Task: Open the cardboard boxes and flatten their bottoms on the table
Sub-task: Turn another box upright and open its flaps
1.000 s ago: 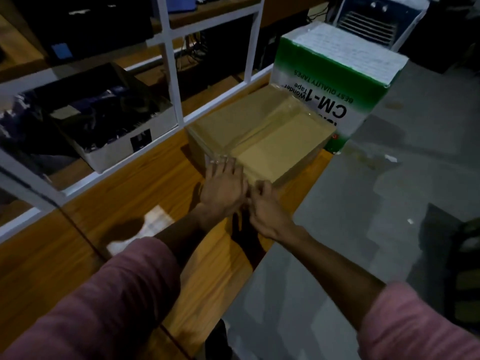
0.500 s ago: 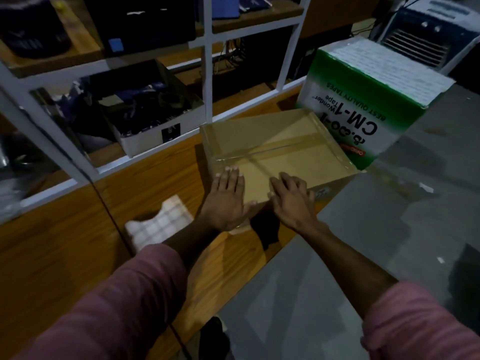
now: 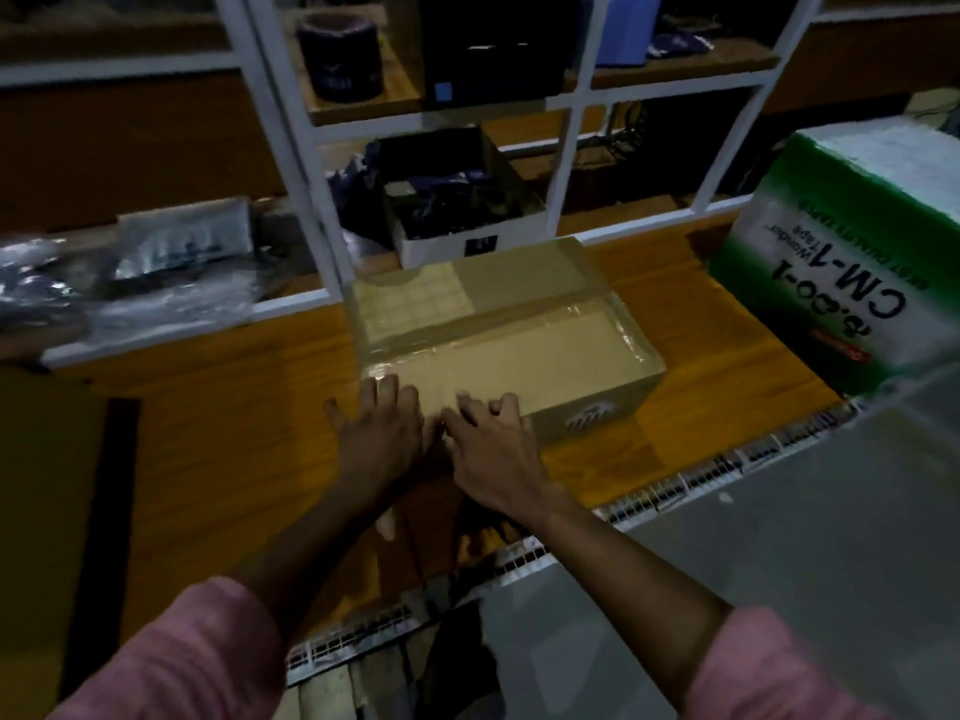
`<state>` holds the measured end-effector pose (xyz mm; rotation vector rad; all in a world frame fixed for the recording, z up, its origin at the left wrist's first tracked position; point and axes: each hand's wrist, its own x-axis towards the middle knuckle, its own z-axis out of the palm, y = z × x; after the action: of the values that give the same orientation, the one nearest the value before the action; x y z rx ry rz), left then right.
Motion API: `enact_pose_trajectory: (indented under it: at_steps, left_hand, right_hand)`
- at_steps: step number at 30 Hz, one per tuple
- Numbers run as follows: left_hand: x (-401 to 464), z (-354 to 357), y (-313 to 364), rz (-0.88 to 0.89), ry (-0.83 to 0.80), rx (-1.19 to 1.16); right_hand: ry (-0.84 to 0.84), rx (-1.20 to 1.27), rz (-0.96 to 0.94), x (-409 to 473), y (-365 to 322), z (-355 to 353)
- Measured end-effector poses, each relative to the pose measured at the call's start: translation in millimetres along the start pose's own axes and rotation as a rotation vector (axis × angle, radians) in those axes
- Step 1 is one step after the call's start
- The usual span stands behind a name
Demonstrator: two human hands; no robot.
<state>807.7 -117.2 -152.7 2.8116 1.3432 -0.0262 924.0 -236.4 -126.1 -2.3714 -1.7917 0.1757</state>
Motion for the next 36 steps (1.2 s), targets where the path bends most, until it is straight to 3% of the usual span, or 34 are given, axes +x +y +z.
enact_pose_trajectory:
  at_steps: [2,5,15,18,24,30,36]
  left_hand:
    - [-2,-7,-3,-0.081,0.007,-0.045]
    - [1,-10,-3,-0.163,0.014,-0.162]
    - [36,-6,28,-0.286,0.063,-0.260]
    - [52,3,19,-0.249,0.176,-0.265]
    - [94,10,4,-0.149,0.175,-0.171]
    - [136,4,-5,-0.114,0.233,-0.323]
    - [133,-4,-5,-0.065,0.215,-0.312]
  right_hand:
    - [-0.013,0.087,-0.072,12,-15,0]
    - [-0.007,0.219,-0.008,27,-2,-10]
    - [-0.070,0.001,0.265,39,111,-24]
    - [-0.061,-0.007,0.348,52,128,-28]
    - [-0.080,0.069,0.507,88,167,-32]
    - [0.002,0.122,0.406,120,205,-40]
    - [0.077,0.162,0.423,115,200,-41]
